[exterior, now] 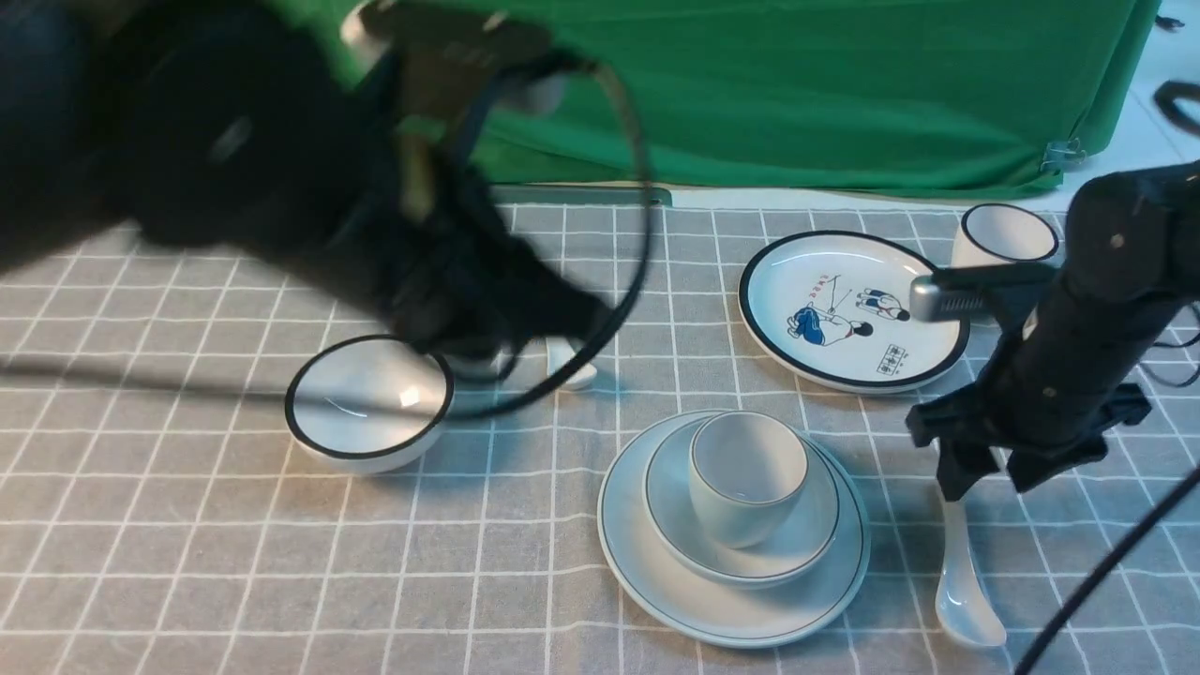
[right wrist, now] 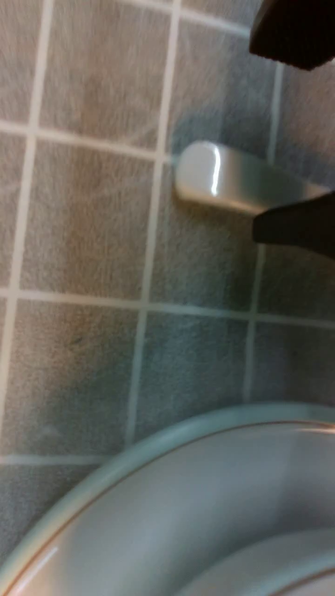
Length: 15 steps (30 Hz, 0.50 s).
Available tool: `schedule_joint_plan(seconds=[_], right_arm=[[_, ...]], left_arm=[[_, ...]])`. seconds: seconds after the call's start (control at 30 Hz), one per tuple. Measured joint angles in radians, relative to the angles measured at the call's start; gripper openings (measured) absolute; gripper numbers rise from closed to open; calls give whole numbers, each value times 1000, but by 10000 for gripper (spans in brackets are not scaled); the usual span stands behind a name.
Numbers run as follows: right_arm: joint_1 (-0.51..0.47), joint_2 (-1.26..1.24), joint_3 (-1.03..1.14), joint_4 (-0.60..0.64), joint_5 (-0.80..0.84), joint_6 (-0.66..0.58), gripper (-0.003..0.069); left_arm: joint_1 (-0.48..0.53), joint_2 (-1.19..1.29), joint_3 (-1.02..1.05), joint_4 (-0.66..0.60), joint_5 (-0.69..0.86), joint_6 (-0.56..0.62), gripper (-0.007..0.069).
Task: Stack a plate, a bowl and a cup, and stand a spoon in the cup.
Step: Use the right arm to grab a blue soup spoon
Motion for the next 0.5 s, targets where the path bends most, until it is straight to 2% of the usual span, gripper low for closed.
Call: schedule_joint_plan(seconds=[0.3, 0.33, 0.37, 0.4, 0.43, 0.47, 0.5], right_arm=[[1, 65, -2, 11, -40, 0, 476], [1, 65, -2, 10, -41, -2, 426], [1, 65, -2, 9, -42, -6, 417], [1, 65, -2, 6, -41, -9, 354], [1, 64, -2, 8, -42, -25, 235], [1, 60, -2, 9, -37, -46, 173], [1, 55, -2, 11, -30, -55, 174]], left_arm=[[0, -158, 266, 3, -65, -111, 10], [0, -167, 300, 3, -65, -123, 10], [0, -168, 300, 3, -65, -123, 10], [0, -169, 310, 3, -65, -126, 10], [0, -170, 318, 3, -68, -126, 10], [0, -170, 321, 3, -71, -129, 10], [0, -170, 322, 5, -74, -130, 10]])
